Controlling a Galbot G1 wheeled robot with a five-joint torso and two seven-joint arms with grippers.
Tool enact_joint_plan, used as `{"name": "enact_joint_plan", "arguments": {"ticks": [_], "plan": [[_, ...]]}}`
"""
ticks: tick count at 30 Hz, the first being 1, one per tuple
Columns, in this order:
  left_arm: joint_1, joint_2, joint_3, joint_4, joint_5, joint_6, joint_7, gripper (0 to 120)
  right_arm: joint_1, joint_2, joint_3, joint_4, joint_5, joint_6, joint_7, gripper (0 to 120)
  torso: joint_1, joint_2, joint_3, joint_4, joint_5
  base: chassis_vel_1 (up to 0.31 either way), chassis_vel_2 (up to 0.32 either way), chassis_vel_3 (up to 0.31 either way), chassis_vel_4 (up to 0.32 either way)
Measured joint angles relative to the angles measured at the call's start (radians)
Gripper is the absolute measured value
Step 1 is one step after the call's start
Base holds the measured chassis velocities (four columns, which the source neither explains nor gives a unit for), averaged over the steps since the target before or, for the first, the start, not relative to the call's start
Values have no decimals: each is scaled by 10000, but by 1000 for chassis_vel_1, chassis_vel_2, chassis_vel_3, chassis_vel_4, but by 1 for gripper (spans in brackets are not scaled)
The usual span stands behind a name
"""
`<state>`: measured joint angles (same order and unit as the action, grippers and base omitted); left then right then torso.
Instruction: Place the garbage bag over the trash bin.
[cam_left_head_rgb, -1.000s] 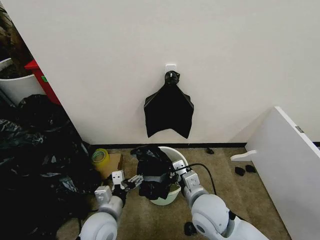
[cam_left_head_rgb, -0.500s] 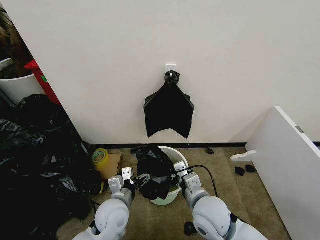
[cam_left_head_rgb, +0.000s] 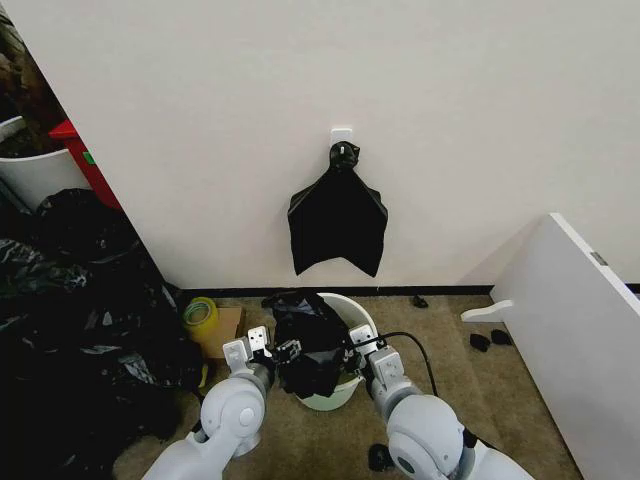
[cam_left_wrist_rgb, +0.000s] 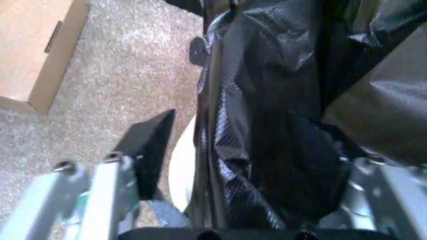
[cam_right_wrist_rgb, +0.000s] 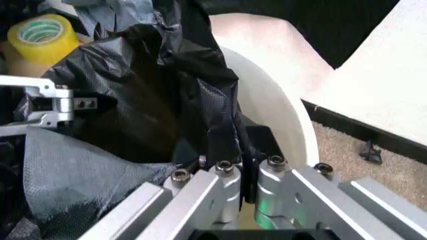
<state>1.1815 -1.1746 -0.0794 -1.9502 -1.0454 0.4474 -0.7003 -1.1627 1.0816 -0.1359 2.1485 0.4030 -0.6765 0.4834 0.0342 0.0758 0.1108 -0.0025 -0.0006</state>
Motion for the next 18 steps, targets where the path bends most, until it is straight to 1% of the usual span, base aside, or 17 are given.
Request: {"name": "enact_joint_plan", "arguments": {"ticks": [2, 4, 5, 6, 7, 8, 10, 11, 12, 15, 18], "plan": [[-135, -73, 14, 58, -226, 75, -199, 52, -4, -11, 19, 0, 6, 0, 1, 0, 0, 0, 0, 0, -1, 0, 0, 0, 0], [-199, -105, 15, 95, -335, 107, -313, 51, -5, -14, 30, 0, 10, 0, 0, 0, 0, 0, 0, -1, 0, 0, 0, 0, 0], [-246, -130, 16, 135, -427, 132, -407, 43, -6, -21, 42, 0, 14, 3, 1, 0, 0, 0, 0, 0, 0, 0, 0, 0, 0], [-270, -149, 15, 166, -473, 149, -475, 39, -5, -31, 50, 0, 20, 6, 0, 0, 0, 0, 0, 0, 0, 0, 0, 0, 0], [-287, -170, 8, 194, -521, 157, -547, 33, 1, -41, 58, 0, 29, 11, 0, 0, 0, 0, 0, 0, 0, 0, 0, 0, 0], [-287, -170, 8, 194, -521, 157, -547, 33, 1, -41, 58, 0, 29, 11, 0, 0, 0, 0, 0, 0, 0, 0, 0, 0, 0], [-296, -187, -16, 215, -580, 159, -603, 26, 14, -52, 61, -9, 47, 24, -2, 0, 0, 0, 0, 0, -1, 0, 0, 0, 0], [-295, -194, -49, 224, -607, 142, -615, 19, 26, -54, 61, -25, 56, 36, -4, 0, 0, 0, 0, 0, 0, 0, 0, 0, 0], [-295, -194, -49, 224, -607, 142, -615, 19, 26, -54, 61, -25, 56, 36, -4, 0, 0, 0, 0, 0, 0, 0, 0, 0, 0], [-236, -187, -175, 231, -627, 6, -591, 5, 14, -24, 56, -68, 59, 61, -6, 0, 0, 0, 0, 0, -1, 0, 0, 0, 0], [-168, -172, -295, 228, -631, -135, -504, 3, -20, 7, 63, -76, 54, 86, -6, 0, 0, 0, 0, 0, -1, 0, 0, 0, 0]]}}
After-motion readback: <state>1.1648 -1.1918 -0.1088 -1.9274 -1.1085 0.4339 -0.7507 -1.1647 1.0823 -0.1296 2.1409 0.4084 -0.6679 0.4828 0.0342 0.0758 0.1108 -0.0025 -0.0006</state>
